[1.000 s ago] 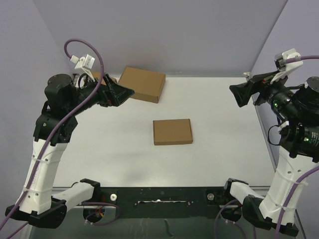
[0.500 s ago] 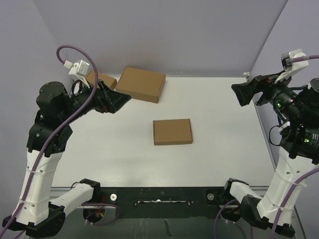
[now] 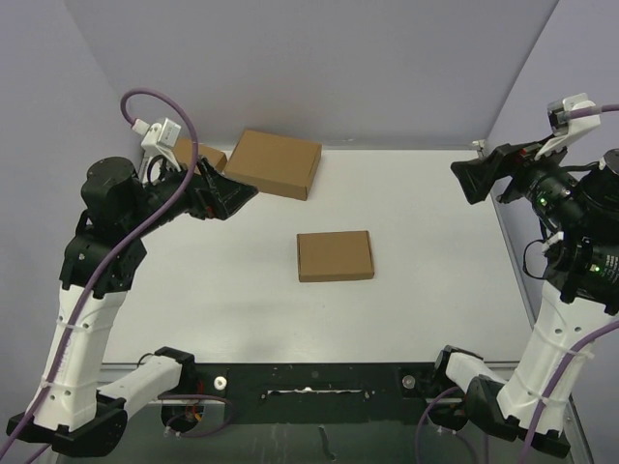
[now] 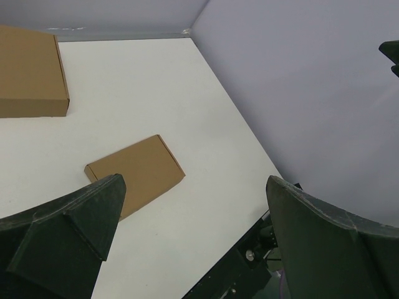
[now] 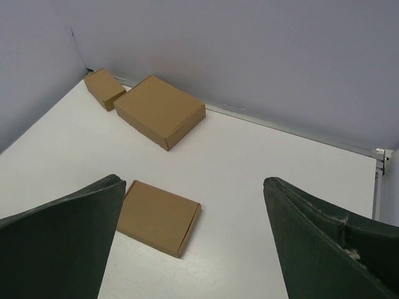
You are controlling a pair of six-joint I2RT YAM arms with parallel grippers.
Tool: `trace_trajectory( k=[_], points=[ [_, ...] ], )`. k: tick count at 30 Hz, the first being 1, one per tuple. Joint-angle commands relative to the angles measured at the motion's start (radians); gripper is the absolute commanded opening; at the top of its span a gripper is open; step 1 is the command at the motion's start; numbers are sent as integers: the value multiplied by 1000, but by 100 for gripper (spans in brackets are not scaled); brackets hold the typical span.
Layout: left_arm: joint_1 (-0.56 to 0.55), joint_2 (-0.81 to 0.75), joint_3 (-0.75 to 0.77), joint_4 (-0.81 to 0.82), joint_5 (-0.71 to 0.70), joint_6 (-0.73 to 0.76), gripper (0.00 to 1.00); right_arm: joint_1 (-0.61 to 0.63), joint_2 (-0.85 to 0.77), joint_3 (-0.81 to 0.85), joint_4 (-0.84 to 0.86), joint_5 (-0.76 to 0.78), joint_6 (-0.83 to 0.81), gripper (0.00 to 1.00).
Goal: Fold the paper box
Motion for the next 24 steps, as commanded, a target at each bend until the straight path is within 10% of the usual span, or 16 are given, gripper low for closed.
trace_trajectory(
  k=[1,24],
  points=[
    [3,-3,-12,75,29,8,98,-15,-3,-1,58,-30,27,98],
    [3,-13,-73,113,48,-23,98,-17,-19,-22,66,-13,25,98]
  ],
)
